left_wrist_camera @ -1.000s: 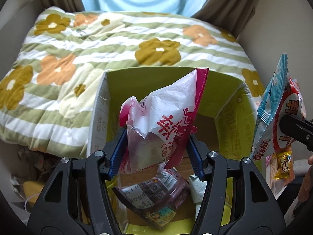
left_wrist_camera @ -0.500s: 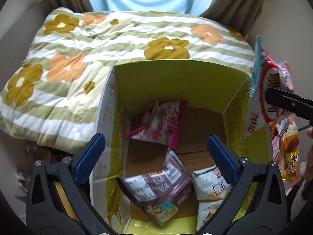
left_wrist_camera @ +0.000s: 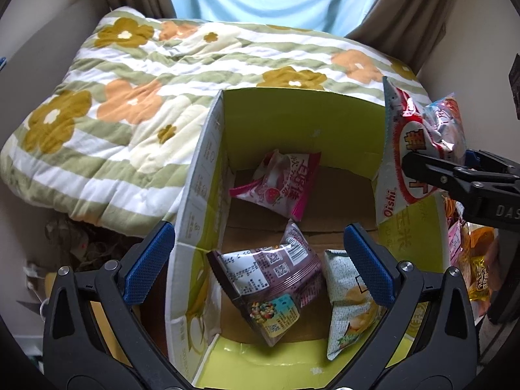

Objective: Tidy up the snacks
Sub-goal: 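Carry both bags over the box and open both tools to drop them, then move both tools back over the remaining snacks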

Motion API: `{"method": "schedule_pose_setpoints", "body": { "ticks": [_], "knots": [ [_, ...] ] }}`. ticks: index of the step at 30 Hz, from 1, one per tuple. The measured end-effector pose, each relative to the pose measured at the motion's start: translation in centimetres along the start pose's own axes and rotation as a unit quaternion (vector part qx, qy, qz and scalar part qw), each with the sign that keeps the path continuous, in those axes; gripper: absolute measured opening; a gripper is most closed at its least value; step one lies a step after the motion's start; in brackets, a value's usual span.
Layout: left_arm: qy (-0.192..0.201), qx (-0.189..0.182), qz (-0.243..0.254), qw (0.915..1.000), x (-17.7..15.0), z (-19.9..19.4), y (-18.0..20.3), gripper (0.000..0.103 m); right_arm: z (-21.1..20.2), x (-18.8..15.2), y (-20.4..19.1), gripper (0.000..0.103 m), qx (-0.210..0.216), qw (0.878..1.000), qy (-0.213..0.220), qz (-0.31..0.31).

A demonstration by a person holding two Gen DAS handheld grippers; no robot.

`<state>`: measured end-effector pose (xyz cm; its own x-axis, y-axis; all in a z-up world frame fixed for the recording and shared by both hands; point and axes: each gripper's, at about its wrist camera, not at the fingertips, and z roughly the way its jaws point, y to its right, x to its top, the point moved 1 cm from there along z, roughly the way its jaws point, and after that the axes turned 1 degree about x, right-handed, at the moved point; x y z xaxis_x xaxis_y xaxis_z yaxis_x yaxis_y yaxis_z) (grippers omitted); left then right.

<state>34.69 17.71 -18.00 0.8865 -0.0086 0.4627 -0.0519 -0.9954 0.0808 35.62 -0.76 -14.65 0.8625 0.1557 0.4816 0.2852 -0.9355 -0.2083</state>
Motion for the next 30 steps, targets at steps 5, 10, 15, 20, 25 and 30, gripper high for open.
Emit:
{"method": "schedule_pose_setpoints", "body": {
  "ticks": [5, 10, 15, 20, 25, 30],
  "knots": [
    [0.003, 0.002, -0.006, 1.0, -0.8, -0.8, -0.8, 0.103, -0.1, -0.4, -0.4, 0.103, -0.009, 1.0, 0.026, -0.008],
    [0.003, -0.004, -0.015, 0.9999, -2.0, -1.4, -1.4, 0.103, -1.3, -1.3, -0.9, 0.103, -0.017, 0.999, 0.041, -0.008],
    [0.008, -0.007, -0.013, 0.9999, -2.6, -2.3, -1.7, 0.103, -2.6, -2.3, -1.5, 0.103, -0.02, 0.999, 0.05, -0.002],
    [0.022, -0.009, -0.001, 0.9997, -2.7, -3.7, -1.4, 0.103, -4.6, -2.8, -2.1, 0.102, -0.027, 0.998, 0.064, 0.003],
    [0.034, -0.015, 0.022, 0.9991, -2.7, -5.3, -0.7, 0.103, -7.4, -3.5, -2.7, 0.103, -0.038, 0.995, 0.088, 0.017],
    [0.052, -0.038, 0.048, 0.9968, -2.4, -6.8, 0.7, 0.103, -10.7, -5.1, -2.1, 0.103, -0.048, 0.99, 0.117, 0.056]
  ]
}}
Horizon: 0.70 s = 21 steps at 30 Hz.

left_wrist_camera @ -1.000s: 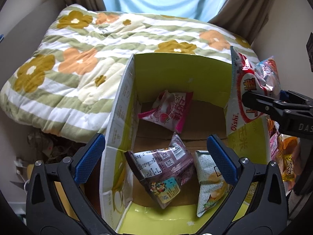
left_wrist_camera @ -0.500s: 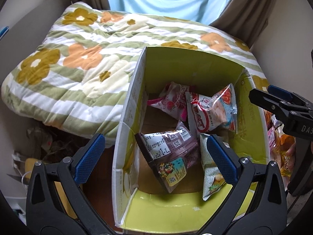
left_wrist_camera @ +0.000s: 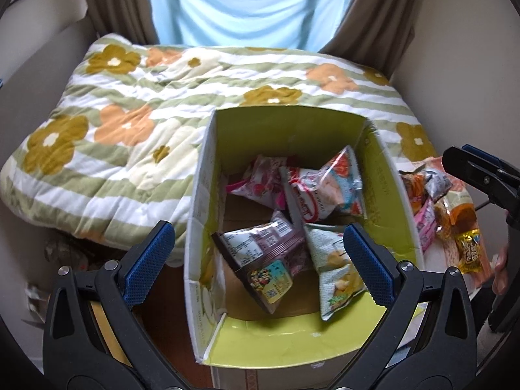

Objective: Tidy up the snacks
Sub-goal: 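Move both tools back over the remaining snacks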

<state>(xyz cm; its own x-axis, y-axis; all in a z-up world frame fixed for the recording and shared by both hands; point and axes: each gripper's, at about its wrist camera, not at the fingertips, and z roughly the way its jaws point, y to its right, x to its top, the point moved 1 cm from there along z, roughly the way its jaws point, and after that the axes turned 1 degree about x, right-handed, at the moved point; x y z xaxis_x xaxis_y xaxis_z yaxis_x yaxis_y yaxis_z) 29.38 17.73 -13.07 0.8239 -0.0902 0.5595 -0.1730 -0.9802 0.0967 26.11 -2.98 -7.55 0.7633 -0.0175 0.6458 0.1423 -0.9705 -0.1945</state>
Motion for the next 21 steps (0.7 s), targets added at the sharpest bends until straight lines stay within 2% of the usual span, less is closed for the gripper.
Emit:
{"method": "schedule_pose_setpoints", "body": {
  "ticks": [8, 15, 21],
  "knots": [
    [0.017, -0.054, 0.043, 0.9974, 0.6, -1.4, 6.1, 0.103, -5.7, -2.8, 3.0, 0.103, -0.054, 0.998, 0.032, 0.023],
    [0.022, -0.07, 0.077, 0.9943, -0.5, -2.3, 14.3, 0.103, -10.3, -5.7, 9.3, 0.103, -0.08, 0.994, 0.042, 0.056],
    [0.004, -0.084, 0.083, 0.993, -2.6, -1.8, 21.9, 0.103, -13.7, -9.0, 15.4, 0.103, -0.102, 0.992, 0.029, 0.074]
  ]
}}
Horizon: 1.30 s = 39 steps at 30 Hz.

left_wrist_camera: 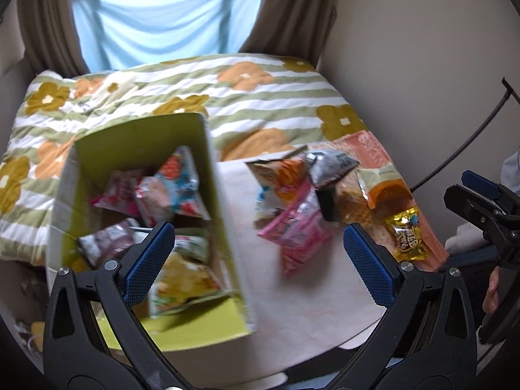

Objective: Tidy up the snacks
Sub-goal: 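Move both tools back over the remaining snacks, then grasp the pink bag with left tool while right tool grasps the yellow Pillowes bag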

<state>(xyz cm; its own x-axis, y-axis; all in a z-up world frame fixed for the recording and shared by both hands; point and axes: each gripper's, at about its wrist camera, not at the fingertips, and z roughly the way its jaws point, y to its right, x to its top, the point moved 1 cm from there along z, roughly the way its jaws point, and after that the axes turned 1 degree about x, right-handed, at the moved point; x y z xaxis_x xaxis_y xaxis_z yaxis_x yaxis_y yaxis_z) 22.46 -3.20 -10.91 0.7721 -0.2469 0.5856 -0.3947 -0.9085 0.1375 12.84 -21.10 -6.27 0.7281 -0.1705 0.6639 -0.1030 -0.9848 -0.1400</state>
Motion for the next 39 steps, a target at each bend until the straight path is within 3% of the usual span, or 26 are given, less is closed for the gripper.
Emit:
{"method": "schedule_pose_setpoints", "body": {
  "ticks": [7, 16, 20, 30, 36, 39],
  "knots": [
    [-0.038, 0.024, -0.013, 0.9989, -1.8, 4.1, 6.5, 0.103, 0.3, -3.4, 7.2, 0.103, -0.004, 0.999, -0.028, 0.046],
    [-0.059, 0.065, -0.115, 0.9895, -4.4, 11.4, 7.3, 0.103, 5.4, -9.0, 12.1, 0.103, -0.039, 0.996, -0.059, 0.05],
    [-0.061, 0.062, -0.133, 0.9873, -5.0, 14.4, 7.5, 0.103, 7.0, -11.0, 12.5, 0.103, -0.069, 0.996, -0.05, 0.041],
    [-0.052, 0.124, -0.163, 0.9774, -5.3, 19.4, 6.5, 0.103, 9.8, -12.8, 12.2, 0.103, -0.147, 0.989, -0.032, 0.01],
    [-0.047, 0.107, -0.184, 0.9759, -5.4, 20.1, 6.1, 0.103, 10.9, -13.1, 12.4, 0.102, -0.169, 0.985, -0.042, 0.001],
    [-0.049, 0.096, -0.181, 0.9775, -5.1, 20.4, 6.1, 0.093, 11.5, -13.2, 12.5, 0.102, -0.177, 0.983, -0.047, -0.004]
  ]
}}
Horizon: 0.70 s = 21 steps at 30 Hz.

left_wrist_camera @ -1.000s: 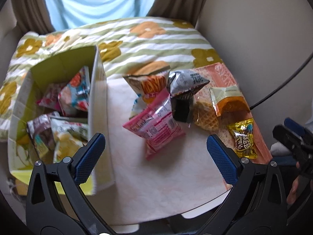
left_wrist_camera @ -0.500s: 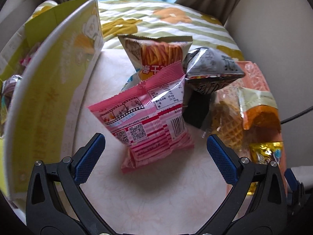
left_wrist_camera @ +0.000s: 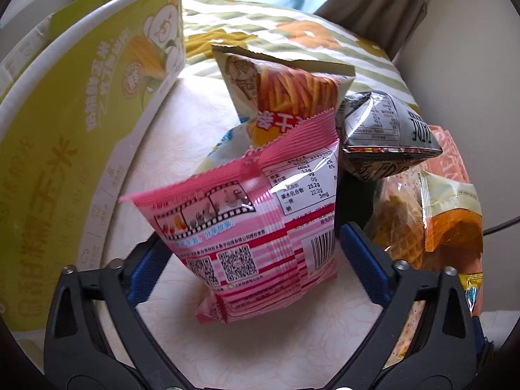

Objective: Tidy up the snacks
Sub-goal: 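Grasp the pink bag with left tool while right tool grasps the yellow Pillowes bag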

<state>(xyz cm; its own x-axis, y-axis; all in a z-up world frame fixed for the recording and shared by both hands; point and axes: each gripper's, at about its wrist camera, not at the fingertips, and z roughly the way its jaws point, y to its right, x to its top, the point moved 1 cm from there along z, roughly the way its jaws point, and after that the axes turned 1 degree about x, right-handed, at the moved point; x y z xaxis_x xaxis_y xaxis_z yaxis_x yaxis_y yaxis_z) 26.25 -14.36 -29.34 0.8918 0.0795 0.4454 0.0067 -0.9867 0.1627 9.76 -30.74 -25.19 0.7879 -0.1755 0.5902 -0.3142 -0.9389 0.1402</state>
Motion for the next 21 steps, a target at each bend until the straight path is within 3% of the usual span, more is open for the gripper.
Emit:
{"method": "schedule_pose_setpoints", "body": {
  "ticks": [1, 3, 4, 8, 13, 21],
  "knots": [
    [-0.004, -0.001, 0.006, 1.0, 0.0, 0.2, 0.2, 0.086, 0.2, 0.0, -0.1, 0.102, -0.001, 1.0, -0.002, -0.001],
    [-0.013, -0.006, 0.011, 0.9998, -0.1, 0.5, 0.2, 0.083, 0.5, 0.1, -0.3, 0.102, -0.003, 1.0, -0.004, -0.004],
    [-0.016, -0.012, 0.01, 0.9997, -0.2, 0.6, 0.3, 0.074, 0.6, 0.2, -0.4, 0.101, -0.004, 1.0, -0.005, -0.006],
    [-0.02, -0.026, 0.005, 0.9994, -0.5, 0.6, -0.2, 0.067, 1.0, 0.2, -1.0, 0.09, -0.005, 1.0, -0.015, -0.018],
    [-0.023, -0.028, 0.016, 0.9992, -0.7, 0.3, -0.6, 0.064, 2.0, 0.1, -1.2, 0.075, -0.008, 0.999, -0.034, -0.026],
    [-0.023, -0.026, 0.039, 0.9987, -1.7, -0.5, -1.2, 0.063, 2.6, 0.2, -1.1, 0.064, -0.009, 0.998, -0.046, -0.038]
  ]
}}
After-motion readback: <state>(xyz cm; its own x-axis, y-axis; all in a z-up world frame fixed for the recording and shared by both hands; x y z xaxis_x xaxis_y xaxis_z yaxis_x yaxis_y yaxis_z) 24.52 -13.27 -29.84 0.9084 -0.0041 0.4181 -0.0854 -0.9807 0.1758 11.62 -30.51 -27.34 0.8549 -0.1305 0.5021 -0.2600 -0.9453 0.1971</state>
